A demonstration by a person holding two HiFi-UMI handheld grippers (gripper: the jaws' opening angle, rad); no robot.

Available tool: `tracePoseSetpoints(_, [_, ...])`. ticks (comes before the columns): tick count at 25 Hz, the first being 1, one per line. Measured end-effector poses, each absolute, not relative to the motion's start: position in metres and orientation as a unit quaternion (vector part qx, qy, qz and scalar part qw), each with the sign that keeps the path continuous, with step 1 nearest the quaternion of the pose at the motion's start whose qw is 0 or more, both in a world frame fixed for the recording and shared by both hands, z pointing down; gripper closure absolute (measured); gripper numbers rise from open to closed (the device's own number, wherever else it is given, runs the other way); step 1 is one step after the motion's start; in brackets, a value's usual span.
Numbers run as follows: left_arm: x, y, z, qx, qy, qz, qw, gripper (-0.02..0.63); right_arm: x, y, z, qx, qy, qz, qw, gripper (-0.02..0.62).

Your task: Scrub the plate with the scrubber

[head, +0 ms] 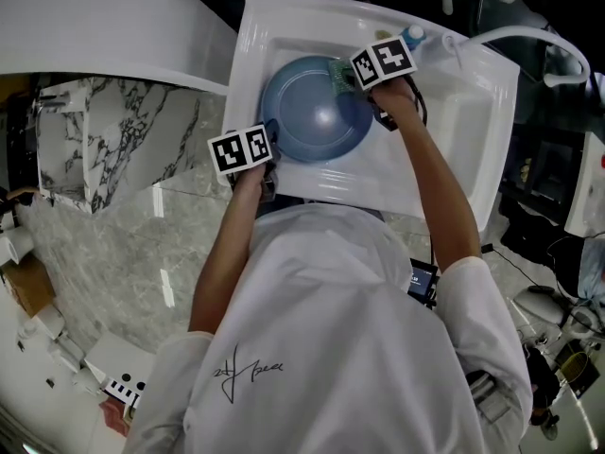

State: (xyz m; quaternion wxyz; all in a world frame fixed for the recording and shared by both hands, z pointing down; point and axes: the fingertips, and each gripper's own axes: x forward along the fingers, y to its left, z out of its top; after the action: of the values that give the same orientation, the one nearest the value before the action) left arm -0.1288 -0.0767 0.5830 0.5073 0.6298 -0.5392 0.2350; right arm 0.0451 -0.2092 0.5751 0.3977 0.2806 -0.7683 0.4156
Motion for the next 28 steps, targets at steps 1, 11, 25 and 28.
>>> tracePoseSetpoints(1, [-0.129,-0.077,0.583,0.630,-0.539,0.235,0.508,0.492,0.048,-0.208,0.575,0.281,-0.767,0.416,0.400,0.532])
tracePoseSetpoints(11, [-0.129,-0.078,0.583,0.629,-0.541,0.233,0.508,0.492,0.067,-0.200,0.574,0.288,-0.760,0.418,0.405,0.532])
tracePoseSetpoints(25, [-0.128,-0.077,0.582,0.629,-0.543,0.233,0.505,0.492,0.083,-0.184,0.574,0.287,-0.746,0.415,0.435,0.532])
tracePoseSetpoints(28, [-0.129,-0.077,0.582,0.629,-0.543,0.233,0.505,0.492,0.083,-0.180,0.573,0.284,-0.744,0.418,0.437,0.532])
